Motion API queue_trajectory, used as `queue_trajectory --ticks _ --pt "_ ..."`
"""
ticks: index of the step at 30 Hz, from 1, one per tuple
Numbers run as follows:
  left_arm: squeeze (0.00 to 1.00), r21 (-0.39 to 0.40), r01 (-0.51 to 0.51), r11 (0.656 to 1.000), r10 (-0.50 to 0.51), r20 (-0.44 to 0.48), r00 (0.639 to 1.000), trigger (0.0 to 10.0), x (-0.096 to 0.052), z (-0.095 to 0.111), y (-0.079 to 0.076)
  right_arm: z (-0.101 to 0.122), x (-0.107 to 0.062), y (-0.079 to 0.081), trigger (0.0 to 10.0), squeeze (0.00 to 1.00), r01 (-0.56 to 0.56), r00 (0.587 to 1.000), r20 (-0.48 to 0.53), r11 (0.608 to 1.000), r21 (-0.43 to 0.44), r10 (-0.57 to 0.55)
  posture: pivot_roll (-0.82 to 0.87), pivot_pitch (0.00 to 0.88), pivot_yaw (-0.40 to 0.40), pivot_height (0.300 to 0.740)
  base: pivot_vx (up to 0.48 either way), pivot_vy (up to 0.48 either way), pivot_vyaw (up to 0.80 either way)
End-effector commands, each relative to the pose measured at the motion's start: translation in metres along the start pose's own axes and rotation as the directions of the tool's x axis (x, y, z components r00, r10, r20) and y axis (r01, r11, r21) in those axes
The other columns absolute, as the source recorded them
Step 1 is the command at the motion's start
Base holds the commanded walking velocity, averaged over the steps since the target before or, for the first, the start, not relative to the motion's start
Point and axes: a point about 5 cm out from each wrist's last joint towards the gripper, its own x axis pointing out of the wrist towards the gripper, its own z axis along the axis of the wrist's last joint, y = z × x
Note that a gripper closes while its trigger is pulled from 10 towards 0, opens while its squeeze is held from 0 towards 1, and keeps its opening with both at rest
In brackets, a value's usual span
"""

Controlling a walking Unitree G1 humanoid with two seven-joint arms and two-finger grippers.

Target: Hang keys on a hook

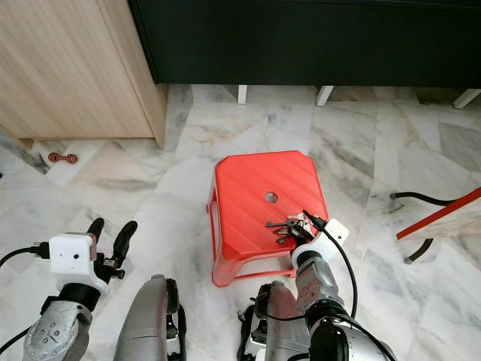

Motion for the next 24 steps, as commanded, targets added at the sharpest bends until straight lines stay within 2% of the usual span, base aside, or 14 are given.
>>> queue_trajectory --ticks 1,6,8,14,19,24 --pt "0.00 0.010 -0.004 1.000 0.004 -0.027 1.000 10.0 -0.005 -0.003 -0.001 -0.009 -0.004 -0.010 0.0 0.00 0.031 0.999 -0.026 0.999 0.007 -0.031 0.29 0.390 -0.106 0.635 0.000 0.000 0.00" --pt "0.00 0.008 -0.006 1.000 0.006 -0.030 1.000 10.0 -0.001 -0.007 -0.001 -0.010 -0.003 0.003 0.0 0.00 -0.062 0.998 -0.025 0.997 -0.051 0.060 0.28 0.368 -0.110 0.635 0.000 0.000 0.00" --pt "0.00 0.008 -0.008 1.000 0.008 -0.033 0.999 10.0 0.003 -0.010 -0.001 -0.010 -0.002 0.012 0.0 0.00 -0.127 0.992 -0.029 0.989 -0.075 0.125 0.27 0.348 -0.113 0.635 0.000 0.000 0.00" --pt "0.00 0.011 -0.016 1.000 0.016 -0.022 1.000 10.0 0.012 -0.013 0.000 -0.009 -0.002 0.023 0.0 0.00 -0.240 0.971 -0.026 0.962 -0.127 0.239 0.27 0.302 -0.121 0.635 0.000 0.000 0.00" --pt "0.00 0.014 -0.023 1.000 0.023 -0.011 1.000 10.0 0.023 -0.016 0.004 -0.004 -0.003 0.020 0.0 0.00 -0.253 0.966 0.006 0.951 -0.177 0.259 0.26 0.250 -0.125 0.635 0.000 0.000 0.00" --pt "0.00 0.017 -0.026 1.000 0.026 -0.013 1.000 10.0 0.032 -0.022 0.006 0.004 -0.004 0.015 0.0 0.00 -0.239 0.966 0.055 0.952 -0.190 0.253 0.26 0.199 -0.126 0.635 0.000 0.000 0.00"
